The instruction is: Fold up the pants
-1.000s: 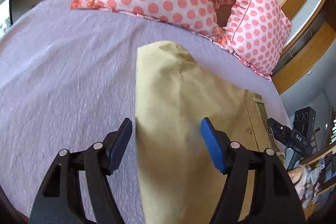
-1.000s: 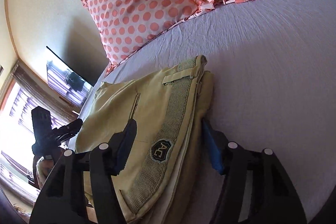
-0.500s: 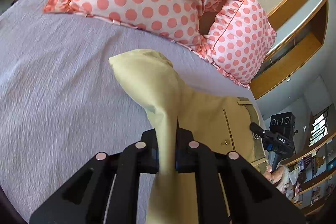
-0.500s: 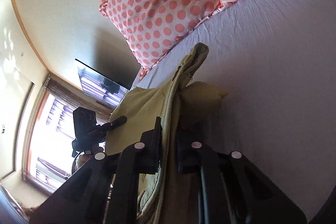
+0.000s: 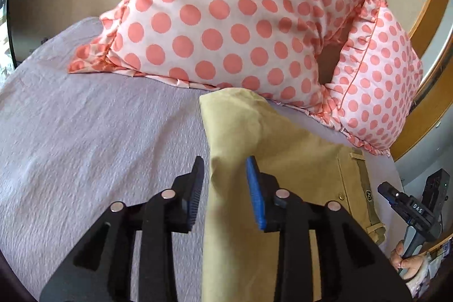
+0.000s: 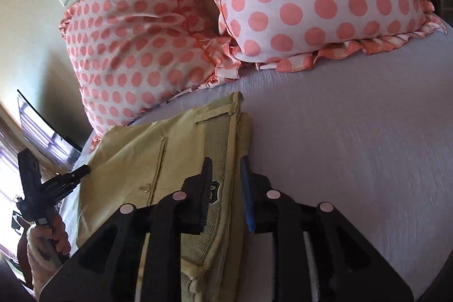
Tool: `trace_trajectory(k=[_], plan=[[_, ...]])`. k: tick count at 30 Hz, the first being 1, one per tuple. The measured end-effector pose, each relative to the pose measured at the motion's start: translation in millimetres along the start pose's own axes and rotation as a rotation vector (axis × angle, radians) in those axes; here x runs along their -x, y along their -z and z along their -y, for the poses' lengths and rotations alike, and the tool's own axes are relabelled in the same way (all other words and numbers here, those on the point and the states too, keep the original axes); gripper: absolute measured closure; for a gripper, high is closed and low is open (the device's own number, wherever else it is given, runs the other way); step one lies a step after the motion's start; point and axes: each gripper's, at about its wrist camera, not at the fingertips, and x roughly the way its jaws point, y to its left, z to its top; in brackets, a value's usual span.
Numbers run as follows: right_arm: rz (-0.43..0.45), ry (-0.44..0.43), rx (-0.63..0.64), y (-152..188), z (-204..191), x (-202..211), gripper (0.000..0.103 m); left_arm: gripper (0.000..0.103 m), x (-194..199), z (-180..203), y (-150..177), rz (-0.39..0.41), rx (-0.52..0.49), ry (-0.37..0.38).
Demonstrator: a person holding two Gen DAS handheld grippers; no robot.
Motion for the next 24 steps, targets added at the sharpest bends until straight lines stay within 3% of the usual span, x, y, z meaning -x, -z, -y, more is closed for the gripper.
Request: trace_trajectory(k=[2, 5, 7, 10, 13, 15, 18, 21, 24], plan=[[0.008, -0.120, -0.001, 8, -13, 12, 0.016, 0.052, 26, 6, 12, 0.033, -0.003, 0.099], [-0.054, -0.206, 0.019, 23, -32, 6, 0.015, 0.035, 39, 28, 30, -0.006, -0.045, 0.234], [-0.122, -0.189, -0.017, 31, -35, -9, 0.012, 0.030, 23, 42, 41, -0.083, -0.055, 0.249], [-0.169, -0.128, -0.075, 43, -28, -21, 0.010, 0.030, -6, 44, 56, -0.169, -0.061, 0.171], [-0.106, -0.035, -0.018, 56, -43, 5, 0.009, 0.030, 6, 52, 73, -0.110, -0.127, 0.087], [-0.048, 0.015, 0.059, 74, -60, 26, 0.002, 0.021, 24, 59, 88, -0.067, -0.181, 0.040], [0.007, 0.059, 0.178, 111, -82, 44, 0.001, 0.006, 51, 69, 121, 0.006, -0.271, -0.072], [0.044, 0.213, 0.297, 149, -100, 46, 0.001, 0.003, 68, 70, 151, 0.065, -0.345, -0.217], [0.055, 0.322, 0.361, 174, -108, 37, 0.001, 0.002, 74, 68, 169, 0.078, -0.358, -0.265]])
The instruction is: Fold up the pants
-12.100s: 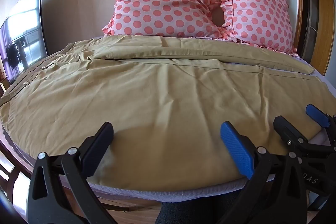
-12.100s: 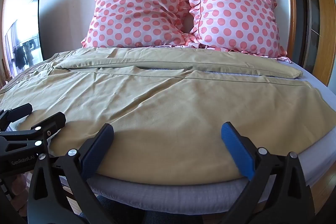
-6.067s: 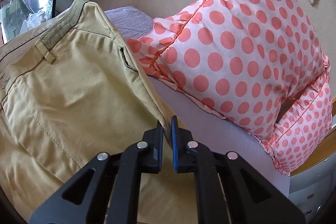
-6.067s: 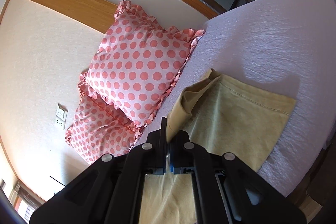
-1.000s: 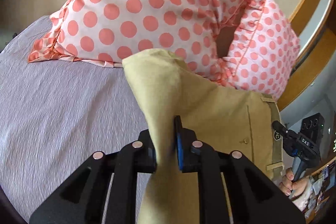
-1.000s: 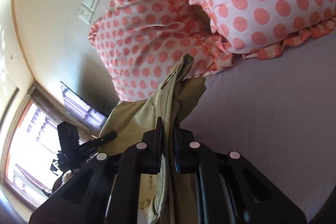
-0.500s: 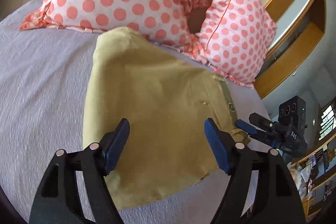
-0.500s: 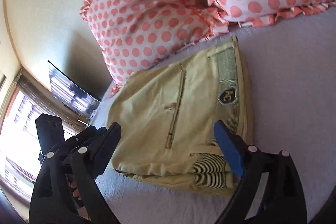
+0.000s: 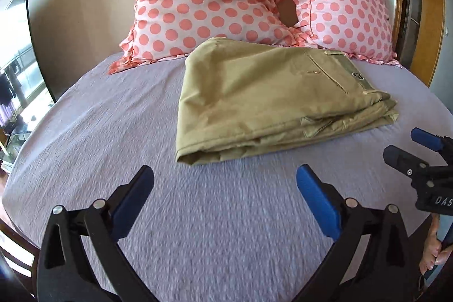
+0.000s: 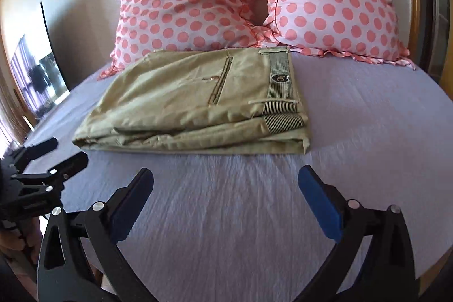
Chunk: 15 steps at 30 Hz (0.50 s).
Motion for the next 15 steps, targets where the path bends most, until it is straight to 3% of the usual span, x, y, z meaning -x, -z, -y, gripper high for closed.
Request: trace_trajectory(k=[5, 15], plan=[[-0.005, 0.020, 0.000, 13, -7, -4, 0.001, 0.002, -5, -8, 19, -0.049, 0.066, 0.024], [0.066, 0.092, 0.006, 28, -18, 0, 0.001, 0.002, 2, -4, 35, 0.046, 0.060, -0.026]])
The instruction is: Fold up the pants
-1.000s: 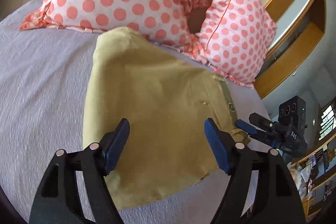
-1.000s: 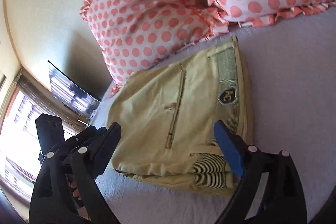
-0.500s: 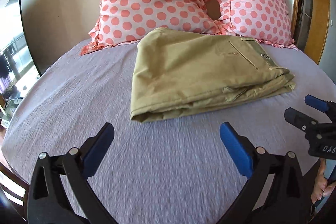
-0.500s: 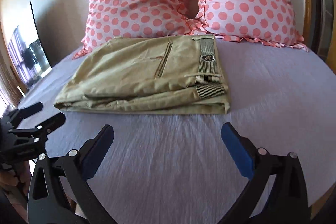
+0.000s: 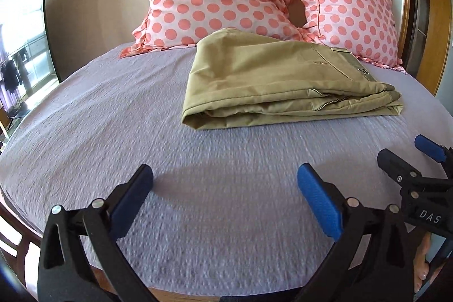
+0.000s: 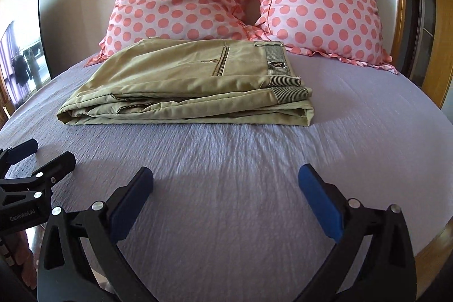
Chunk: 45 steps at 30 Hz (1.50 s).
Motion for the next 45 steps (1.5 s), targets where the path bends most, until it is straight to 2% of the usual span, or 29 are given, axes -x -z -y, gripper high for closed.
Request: trace_trajectory(k=[16, 45], plan=[[0.008, 0.006, -0.003, 0.5, -0.7, 0.3, 0.001, 0.002, 1.8, -1.3, 1.9, 0.039, -0.007, 0.000], [0.009, 0.006, -0.003, 1.3, -0.5, 0.1, 0.001, 0.002, 1.8, -0.2, 2.8, 0.040, -0.005, -0.001]])
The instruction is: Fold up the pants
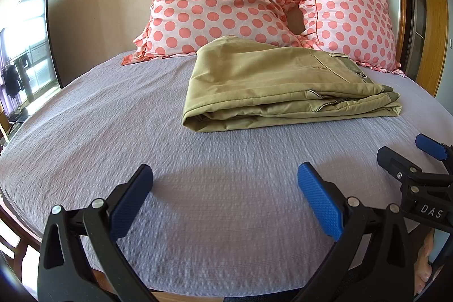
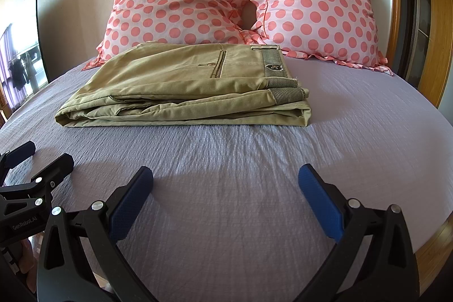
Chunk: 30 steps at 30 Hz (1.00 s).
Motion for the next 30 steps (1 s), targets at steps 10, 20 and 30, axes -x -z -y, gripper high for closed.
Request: trace_trajectory(k=[10, 20, 30], plan=[[0.001, 0.001, -0.001, 0.0, -0.1, 0.0, 0.001, 0.002, 0.0, 0.5, 0.3, 0.000, 0.000, -0.001], [0.001, 0.001, -0.001, 0.2, -0.1, 0.0, 0.001, 0.002, -0.1, 1.1, 0.7, 0.001, 0.001, -0.002], [0.001, 0.001, -0.001, 0.1, -0.3, -0.1, 0.001, 0.002, -0.3, 1.8, -4.4, -0.034, -0.003, -0.002]])
